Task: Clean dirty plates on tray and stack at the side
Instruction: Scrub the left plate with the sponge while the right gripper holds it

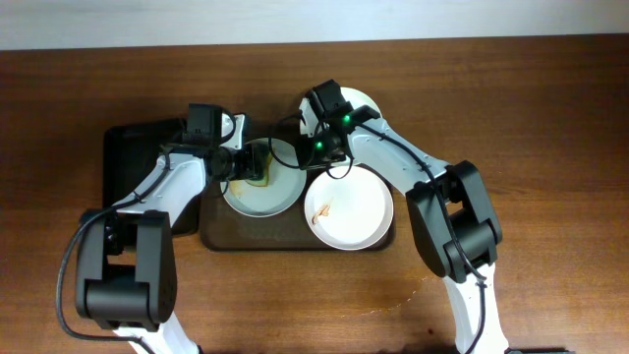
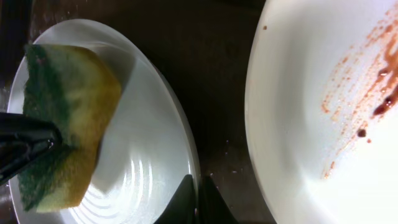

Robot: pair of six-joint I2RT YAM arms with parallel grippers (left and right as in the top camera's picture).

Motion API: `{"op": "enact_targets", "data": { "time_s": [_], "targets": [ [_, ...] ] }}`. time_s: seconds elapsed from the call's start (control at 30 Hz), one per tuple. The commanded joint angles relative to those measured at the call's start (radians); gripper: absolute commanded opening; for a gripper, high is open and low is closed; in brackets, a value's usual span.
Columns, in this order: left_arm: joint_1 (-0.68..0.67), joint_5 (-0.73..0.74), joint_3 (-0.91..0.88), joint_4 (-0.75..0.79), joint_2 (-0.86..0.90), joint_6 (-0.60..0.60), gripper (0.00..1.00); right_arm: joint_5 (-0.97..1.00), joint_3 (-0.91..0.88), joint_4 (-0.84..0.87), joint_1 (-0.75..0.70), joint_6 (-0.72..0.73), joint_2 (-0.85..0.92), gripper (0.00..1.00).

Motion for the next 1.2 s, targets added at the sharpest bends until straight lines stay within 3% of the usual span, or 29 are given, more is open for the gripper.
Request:
{"op": "enact_targets", "data": {
  "time_s": [0.0, 0.13, 0.2, 0.27, 0.3, 0.33, 0.37, 0.43, 0.47, 0.6, 0.67, 0.73, 0.77, 0.8, 0.9, 0.97, 1.03, 1.1, 1.17],
  "targets": [
    [-0.003, -0.173, 0.001, -0.046, 0.012, -0.040, 0.01, 0.011, 0.017, 0.006, 0.038, 0.112, 0.028, 0.04],
    [-0.003, -0.161, 0.001, -0.228, 0.012, -0.043, 0.01, 0.082, 0.016, -0.006, 0.083, 0.174, 0.068, 0.04],
    [-0.003, 0.002, 0.001, -0.261, 0.012, -0.043, 0.01, 0.073, 0.016, -0.008, 0.080, 0.195, 0.090, 0.04],
    [-0.003, 0.114, 0.001, -0.189, 0.012, -0.043, 0.01, 0.051, 0.016, -0.004, 0.075, 0.195, 0.091, 0.04],
    [-0.002, 0.094, 0.001, -0.144, 0.012, -0.043, 0.01, 0.050, 0.017, -0.005, 0.072, 0.195, 0.091, 0.04],
    [0.000, -0.028, 0.001, -0.101, 0.012, -0.043, 0.01, 0.047, 0.017, -0.005, 0.071, 0.195, 0.091, 0.04],
    [-0.002, -0.254, 0.001, -0.104, 0.012, -0.043, 0.01, 0.047, 0.017, -0.004, 0.068, 0.195, 0.091, 0.04],
    [-0.003, -0.449, 0.001, -0.217, 0.012, -0.101, 0.01, 0.047, 0.017, 0.004, 0.053, 0.195, 0.091, 0.04],
    [-0.003, -0.481, 0.001, -0.315, 0.012, -0.156, 0.01, 0.047, 0.017, 0.005, 0.040, 0.195, 0.091, 0.04],
    [-0.003, -0.448, 0.001, -0.494, 0.012, -0.155, 0.01, 0.047, 0.017, 0.007, 0.026, 0.195, 0.091, 0.04],
    [-0.003, -0.307, 0.001, -0.423, 0.012, -0.066, 0.01, 0.047, 0.017, 0.007, 0.024, 0.195, 0.091, 0.04],
    [-0.003, -0.031, 0.001, -0.238, 0.012, 0.075, 0.01, 0.047, 0.017, 0.007, 0.024, 0.195, 0.091, 0.04],
    [-0.003, 0.016, 0.001, -0.164, 0.012, 0.081, 0.01, 0.047, 0.017, 0.007, 0.024, 0.195, 0.091, 0.04],
    [-0.003, -0.006, 0.001, -0.086, 0.012, 0.081, 0.01, 0.047, 0.017, 0.007, 0.022, 0.195, 0.091, 0.04],
    [-0.003, -0.292, 0.001, 0.009, 0.014, 0.079, 0.01, 0.047, 0.017, 0.007, 0.022, 0.195, 0.091, 0.04],
    [-0.003, -0.500, 0.001, 0.008, 0.014, 0.001, 0.01, 0.047, 0.017, 0.011, 0.022, 0.195, 0.091, 0.04],
    [-0.003, -0.591, 0.001, -0.024, 0.014, -0.047, 0.01, 0.047, 0.017, 0.014, 0.022, 0.195, 0.091, 0.04],
    [-0.005, -0.533, 0.001, -0.080, 0.014, -0.057, 0.01, 0.047, 0.017, 0.014, 0.022, 0.195, 0.091, 0.04],
    [-0.005, -0.292, 0.001, -0.117, 0.014, -0.040, 0.01, 0.047, 0.017, 0.014, 0.022, 0.195, 0.091, 0.04]
  ]
}}
